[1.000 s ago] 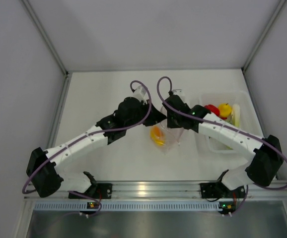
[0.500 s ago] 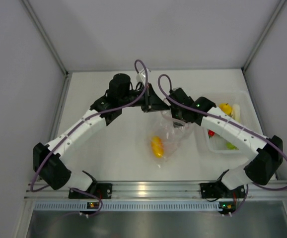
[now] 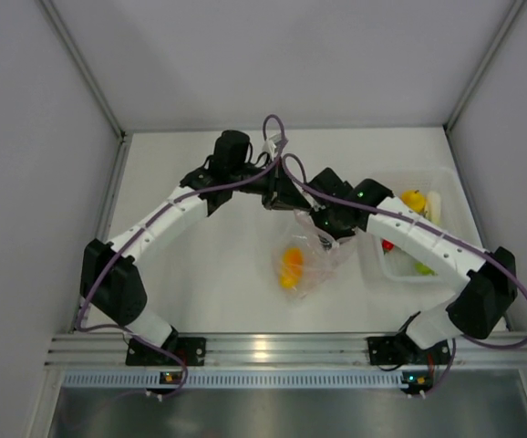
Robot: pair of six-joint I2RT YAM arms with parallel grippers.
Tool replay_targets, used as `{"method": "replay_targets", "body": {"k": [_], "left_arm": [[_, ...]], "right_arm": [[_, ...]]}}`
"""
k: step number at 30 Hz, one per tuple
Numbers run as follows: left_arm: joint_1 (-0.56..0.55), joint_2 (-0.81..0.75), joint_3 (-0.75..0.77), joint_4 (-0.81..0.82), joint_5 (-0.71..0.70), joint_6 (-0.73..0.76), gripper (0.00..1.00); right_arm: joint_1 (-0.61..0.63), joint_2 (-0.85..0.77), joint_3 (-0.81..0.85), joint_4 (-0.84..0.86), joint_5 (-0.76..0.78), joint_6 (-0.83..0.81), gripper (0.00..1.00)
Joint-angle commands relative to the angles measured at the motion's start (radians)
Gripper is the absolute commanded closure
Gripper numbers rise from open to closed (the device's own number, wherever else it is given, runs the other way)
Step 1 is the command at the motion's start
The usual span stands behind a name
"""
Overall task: Open the zip-top bag and remove the fake food
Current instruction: Pick up the fake fruit from the zipper food storage bag.
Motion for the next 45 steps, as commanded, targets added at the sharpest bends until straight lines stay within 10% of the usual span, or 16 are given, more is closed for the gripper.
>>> {"method": "replay_targets", "body": {"k": [1,26,45], "left_arm": [[-0.016,-0.029,0.084,0.025,0.099,-0.049,1.00],[-0.022,-0.211,-0.251,0.027,-0.124,0.133,1.00],[-0.023,-0.658,-0.415,-0.033,-0.485,0.156,1.00]], "right_arm": [[-0.003,0.036,0.026,-0.123,0.004,-0.058,1.00],[0.060,-0.111,-0.252,0.452,0.028,0.353,0.99],[0.063,0.087,-0.082,0.019,0.536,0.212,1.00]]}}
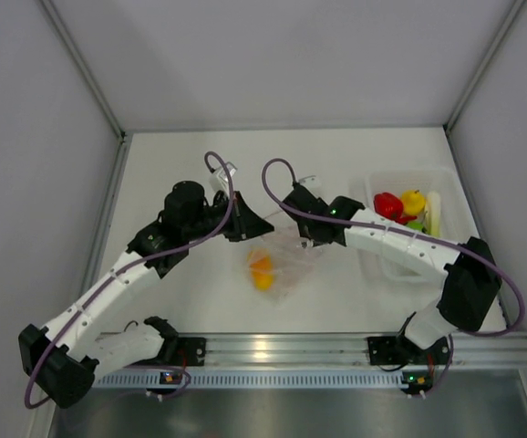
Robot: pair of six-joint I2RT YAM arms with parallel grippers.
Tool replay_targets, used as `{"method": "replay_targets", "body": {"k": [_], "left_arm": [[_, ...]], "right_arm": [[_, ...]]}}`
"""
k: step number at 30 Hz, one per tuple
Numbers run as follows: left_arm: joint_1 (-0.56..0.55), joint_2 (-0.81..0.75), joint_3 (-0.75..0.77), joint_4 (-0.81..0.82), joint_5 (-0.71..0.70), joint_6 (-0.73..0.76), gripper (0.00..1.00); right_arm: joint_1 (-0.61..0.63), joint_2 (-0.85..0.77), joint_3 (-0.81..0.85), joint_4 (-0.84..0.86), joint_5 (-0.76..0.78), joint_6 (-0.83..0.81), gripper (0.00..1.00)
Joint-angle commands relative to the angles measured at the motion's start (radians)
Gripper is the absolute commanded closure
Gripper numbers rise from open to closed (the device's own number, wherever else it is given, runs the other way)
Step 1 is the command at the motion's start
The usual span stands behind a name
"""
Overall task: Open the zip-top bag and remove the fake food
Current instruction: Pick up the fake fruit from the zipper food storage bag.
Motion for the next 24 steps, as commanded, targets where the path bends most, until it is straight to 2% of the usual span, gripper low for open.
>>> {"method": "replay_targets", "body": {"k": [1,9,14,18,20,24], "left_arm": [[0.004,-0.125,-0.007,-0.016,-0.083,0.010,1.00],[0.005,-0.168,-0.152,-0.011,-0.203,-0.054,1.00],[-0.001,-0.230,-0.267,0.164,-0.194,-0.194,1.00],[-0.050,-0.275,-0.355,0.265,-0.301,-0.280,1.00],[-0.067,-0.267,-0.385,0.293,-0.323,-0.283,1.00],[-0.096,-0.235,-0.410,0.317,-0.363,-0.275,1.00]], "right_arm": [[-0.073,0.002,0.008,-0.227,0.203,-0.008,1.00],[-0.188,-0.090,0.046,-0.382,0.353,-0.049,1.00],[-0.203,-0.127,0.140,-0.488,0.409,-0.065,1.00],[-0.164,-0.142,0.163,-0.451,0.331,-0.079,1.00],[-0.131,-0.156,0.145,-0.396,0.248,-0.074,1.00],[-0.039,-0.152,0.131,-0.342,0.226,0.006,1.00]]}}
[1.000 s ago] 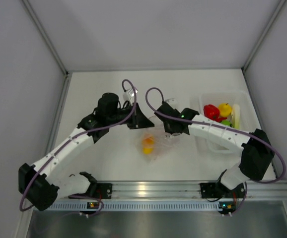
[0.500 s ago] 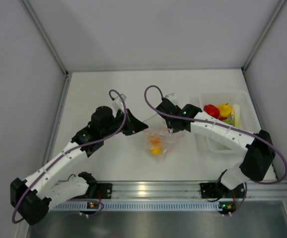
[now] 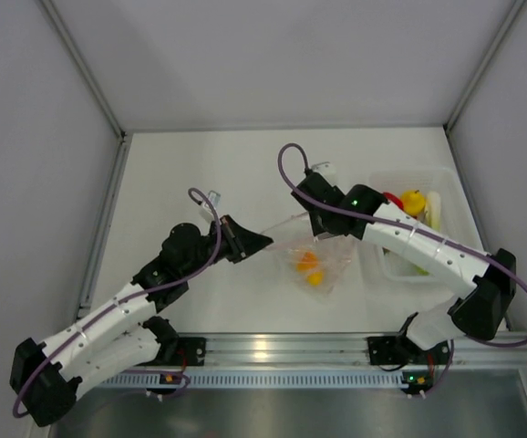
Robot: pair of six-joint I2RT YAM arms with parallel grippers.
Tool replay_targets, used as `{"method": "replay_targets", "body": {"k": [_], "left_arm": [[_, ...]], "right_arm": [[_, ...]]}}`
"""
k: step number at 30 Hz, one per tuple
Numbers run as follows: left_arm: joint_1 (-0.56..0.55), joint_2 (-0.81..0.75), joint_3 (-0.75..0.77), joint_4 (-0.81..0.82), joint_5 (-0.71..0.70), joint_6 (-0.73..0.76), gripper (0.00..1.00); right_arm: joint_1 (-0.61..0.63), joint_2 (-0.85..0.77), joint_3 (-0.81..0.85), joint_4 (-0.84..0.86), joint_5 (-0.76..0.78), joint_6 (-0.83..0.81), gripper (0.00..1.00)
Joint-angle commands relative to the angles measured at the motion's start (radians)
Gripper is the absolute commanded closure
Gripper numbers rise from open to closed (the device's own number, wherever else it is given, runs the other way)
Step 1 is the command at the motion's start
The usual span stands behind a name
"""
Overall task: Open the zip-top bag and remove the fake food
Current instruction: Pick up the fake fruit from the zipper food storage bag.
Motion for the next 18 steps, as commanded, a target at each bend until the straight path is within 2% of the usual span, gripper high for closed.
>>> {"method": "replay_targets", "body": {"k": [1,8,12,18], "left_arm": [[-0.005,-0.019,-0.032,-0.039,-0.100,0.009,1.00],[-0.075,-0.062,-0.048,-0.036,-0.198,0.018,1.00],[-0.091,-0.048,-0.025,-0.038,-0.198,0.015,1.00],[-0.106,0.001,0.009,-0.035,-0.209,0.010,1.00]], "right_arm": [[-0.013,-0.068,-0.012,-0.150,0.192,0.071,1.00],[0.081,-0.016,0.018,-0.119,0.149,0.101,0.99],[0.168,-0.011,0.015,-0.062,0.140,0.093,1.00],[0.234,-0.019,0.025,0.002,0.141,0.050,1.00]]}}
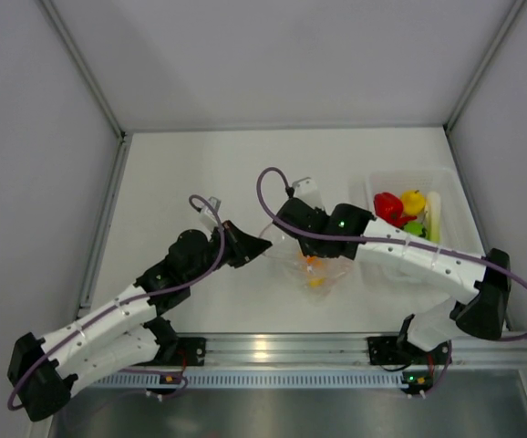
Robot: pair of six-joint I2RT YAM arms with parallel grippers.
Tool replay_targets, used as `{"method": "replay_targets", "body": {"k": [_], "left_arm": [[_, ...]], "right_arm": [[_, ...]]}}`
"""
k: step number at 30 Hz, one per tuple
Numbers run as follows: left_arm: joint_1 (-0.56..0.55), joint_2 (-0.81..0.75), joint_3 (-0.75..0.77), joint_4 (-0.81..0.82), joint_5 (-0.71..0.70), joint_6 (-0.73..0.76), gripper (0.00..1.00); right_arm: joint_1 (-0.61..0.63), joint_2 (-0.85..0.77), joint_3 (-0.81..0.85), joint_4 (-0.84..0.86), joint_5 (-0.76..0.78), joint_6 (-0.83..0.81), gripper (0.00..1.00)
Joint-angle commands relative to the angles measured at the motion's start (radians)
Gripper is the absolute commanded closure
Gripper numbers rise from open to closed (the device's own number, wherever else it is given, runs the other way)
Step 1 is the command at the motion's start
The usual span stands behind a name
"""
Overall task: Open the zip-top bag and remove the fake food
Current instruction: Pick up the fake fruit from the zipper food storage bag.
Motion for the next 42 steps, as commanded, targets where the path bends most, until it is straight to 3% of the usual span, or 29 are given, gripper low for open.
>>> {"method": "replay_targets", "body": {"k": [1,15,29,35,39,42], "left_arm": [[-0.016,0.017,0.052,0.007,-0.033,0.011,1.00],[-0.094,0.054,0.112,0.044,-0.076,-0.007,1.00],[-0.099,0.019,0.091,0.044,-0.142,-0.079,1.00],[-0.106,0.009,0.065,0.050,-0.156,-0.089,1.00],[-0.116,0.000,0.040,0.049,-0.158,-0.086,1.00],[-0.120,-0.023,0.017,0.049,-0.161,-0.076,1.00]], "right_arm": [[0.036,-0.006,0.030,0.030,0.018,-0.039,1.00],[0.082,0.129,0.085,0.022,0.090,-0.060,1.00],[0.077,0.043,-0.177,0.085,0.101,-0.028,1.00],[0.036,0.003,-0.211,0.152,0.017,0.016,0.97],[0.024,-0.047,-0.306,0.326,-0.176,0.033,0.89],[0.014,-0.020,-0.324,0.331,-0.190,0.041,0.89]]}}
